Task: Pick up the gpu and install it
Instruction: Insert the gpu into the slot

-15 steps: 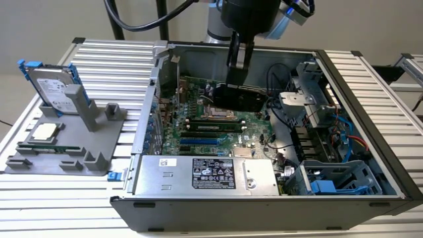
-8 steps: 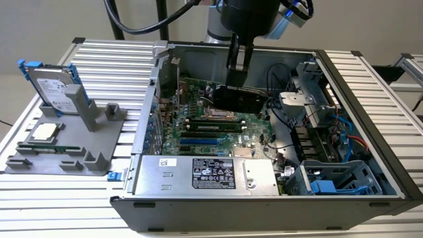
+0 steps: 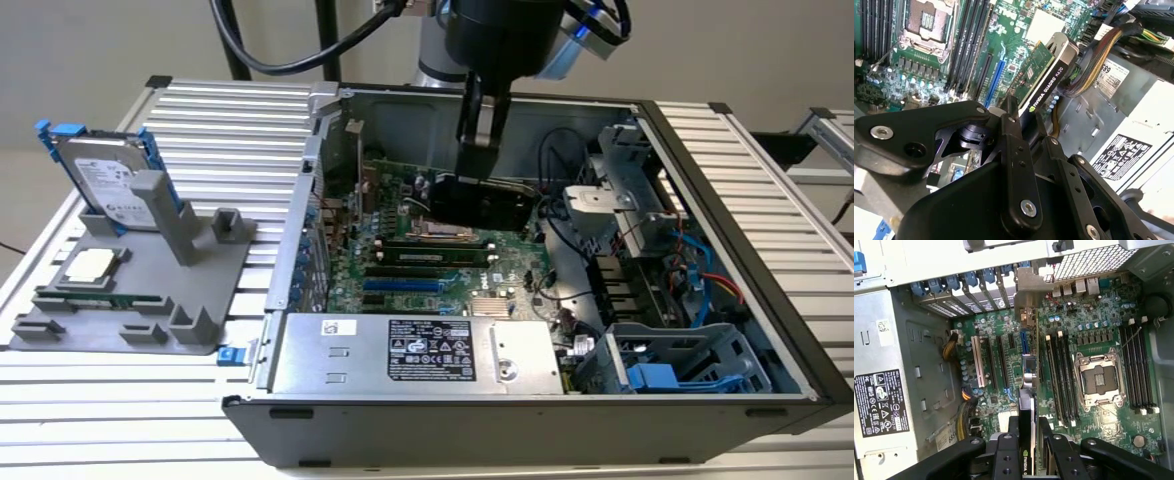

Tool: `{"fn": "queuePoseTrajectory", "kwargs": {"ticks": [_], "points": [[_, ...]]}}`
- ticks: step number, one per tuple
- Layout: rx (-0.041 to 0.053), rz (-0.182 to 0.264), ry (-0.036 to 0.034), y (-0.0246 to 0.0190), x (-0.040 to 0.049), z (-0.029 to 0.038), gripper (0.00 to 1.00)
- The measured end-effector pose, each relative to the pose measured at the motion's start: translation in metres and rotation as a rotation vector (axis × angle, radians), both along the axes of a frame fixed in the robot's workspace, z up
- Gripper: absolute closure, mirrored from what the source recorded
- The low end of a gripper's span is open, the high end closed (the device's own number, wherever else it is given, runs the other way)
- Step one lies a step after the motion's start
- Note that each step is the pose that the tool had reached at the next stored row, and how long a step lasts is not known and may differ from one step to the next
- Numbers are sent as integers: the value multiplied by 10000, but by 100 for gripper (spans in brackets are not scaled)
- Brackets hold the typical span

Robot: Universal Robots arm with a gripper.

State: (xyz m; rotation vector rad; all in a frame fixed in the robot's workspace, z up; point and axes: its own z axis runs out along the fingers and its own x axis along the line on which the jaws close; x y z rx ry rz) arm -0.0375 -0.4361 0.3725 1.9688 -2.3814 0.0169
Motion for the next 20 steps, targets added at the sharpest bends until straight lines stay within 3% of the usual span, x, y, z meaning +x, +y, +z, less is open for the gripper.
{"fn": "queuePoseTrajectory", "kwargs": {"ticks": [20], "points": [[3,83,-6,2,0,-32,100]]}}
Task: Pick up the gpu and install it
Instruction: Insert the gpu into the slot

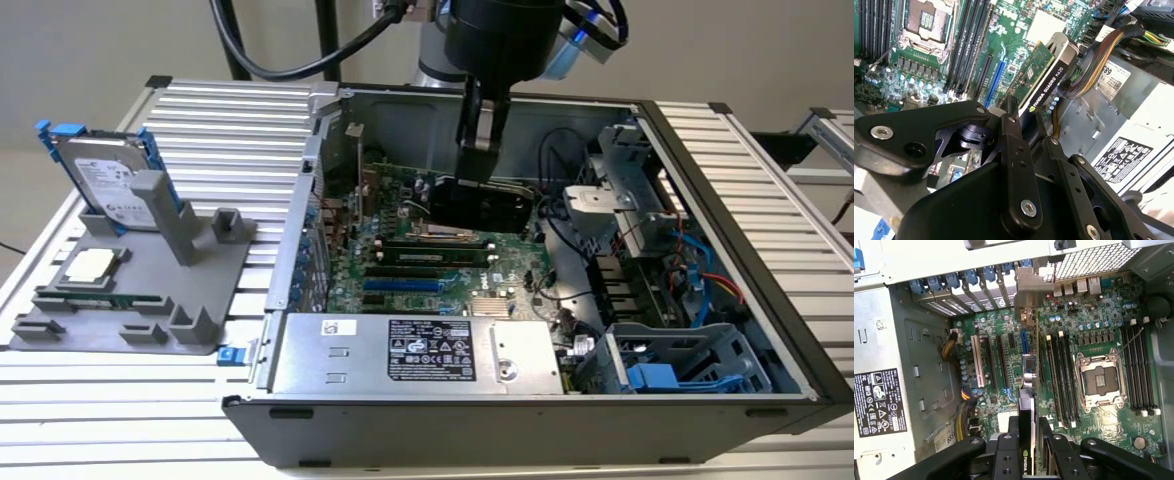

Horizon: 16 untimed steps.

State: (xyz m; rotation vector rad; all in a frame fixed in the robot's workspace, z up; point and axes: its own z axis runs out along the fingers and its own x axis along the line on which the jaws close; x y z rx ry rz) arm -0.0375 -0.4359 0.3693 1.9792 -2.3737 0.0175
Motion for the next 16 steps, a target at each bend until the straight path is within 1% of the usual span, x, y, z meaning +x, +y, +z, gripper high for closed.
{"fn": "queuePoseTrajectory", "kwargs": {"ticks": [6,11,16], "points": [[56,0,-1,0,0,-4,100],[58,0,1,0,0,-5,100],[59,0,0,0,0,-36,100]]}}
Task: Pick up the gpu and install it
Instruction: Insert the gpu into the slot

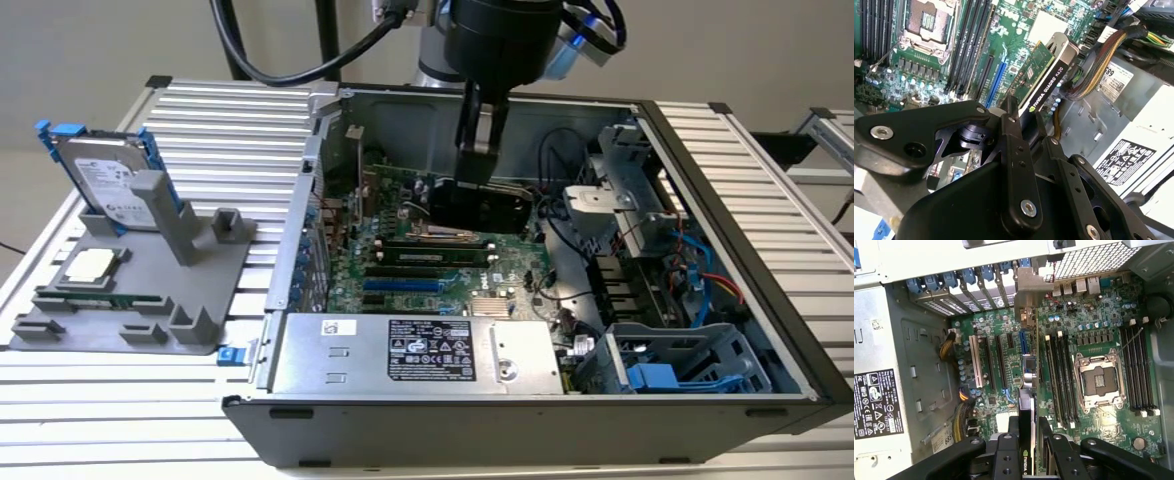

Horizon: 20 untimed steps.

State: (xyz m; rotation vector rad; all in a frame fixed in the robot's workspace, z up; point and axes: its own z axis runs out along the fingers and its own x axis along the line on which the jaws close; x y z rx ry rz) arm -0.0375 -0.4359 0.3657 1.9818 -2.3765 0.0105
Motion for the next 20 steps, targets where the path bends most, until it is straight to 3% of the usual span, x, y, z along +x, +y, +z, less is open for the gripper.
{"fn": "queuePoseTrajectory", "kwargs": {"ticks": [8,20], "points": [[-1,0,1,0,0,-52,100],[-1,0,2,0,0,-58,100]]}}
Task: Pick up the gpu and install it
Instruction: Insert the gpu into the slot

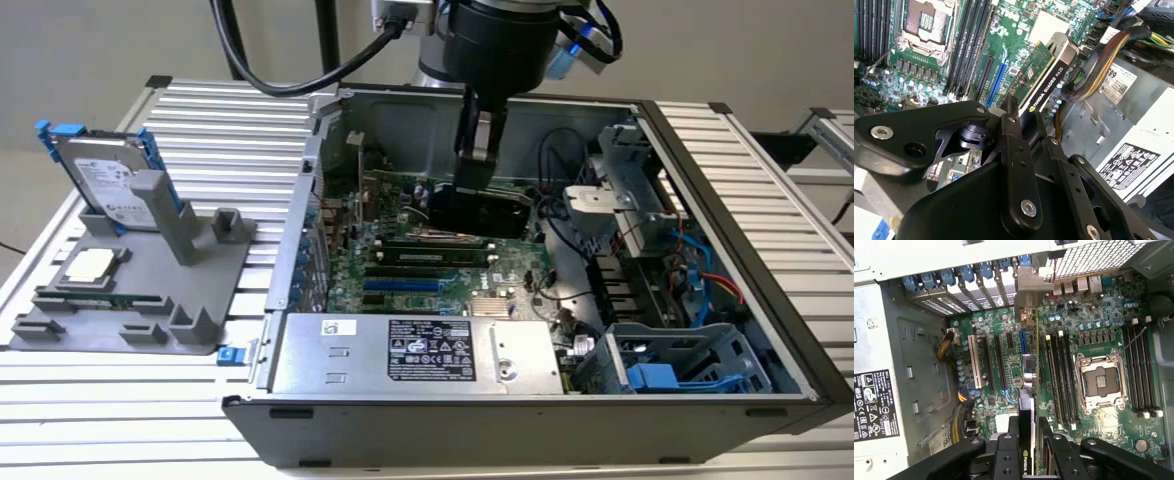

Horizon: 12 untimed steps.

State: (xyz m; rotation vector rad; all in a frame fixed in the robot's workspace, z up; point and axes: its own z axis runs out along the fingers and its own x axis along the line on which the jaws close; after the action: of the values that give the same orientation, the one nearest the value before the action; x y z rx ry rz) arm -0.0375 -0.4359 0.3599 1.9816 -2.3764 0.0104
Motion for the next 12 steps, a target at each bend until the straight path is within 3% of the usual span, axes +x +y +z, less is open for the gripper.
{"fn": "queuePoseTrajectory", "kwargs": {"ticks": [3,12], "points": [[10,30,-1,-1,0,-13,100],[23,476,0,-1,0,-139,100]]}}
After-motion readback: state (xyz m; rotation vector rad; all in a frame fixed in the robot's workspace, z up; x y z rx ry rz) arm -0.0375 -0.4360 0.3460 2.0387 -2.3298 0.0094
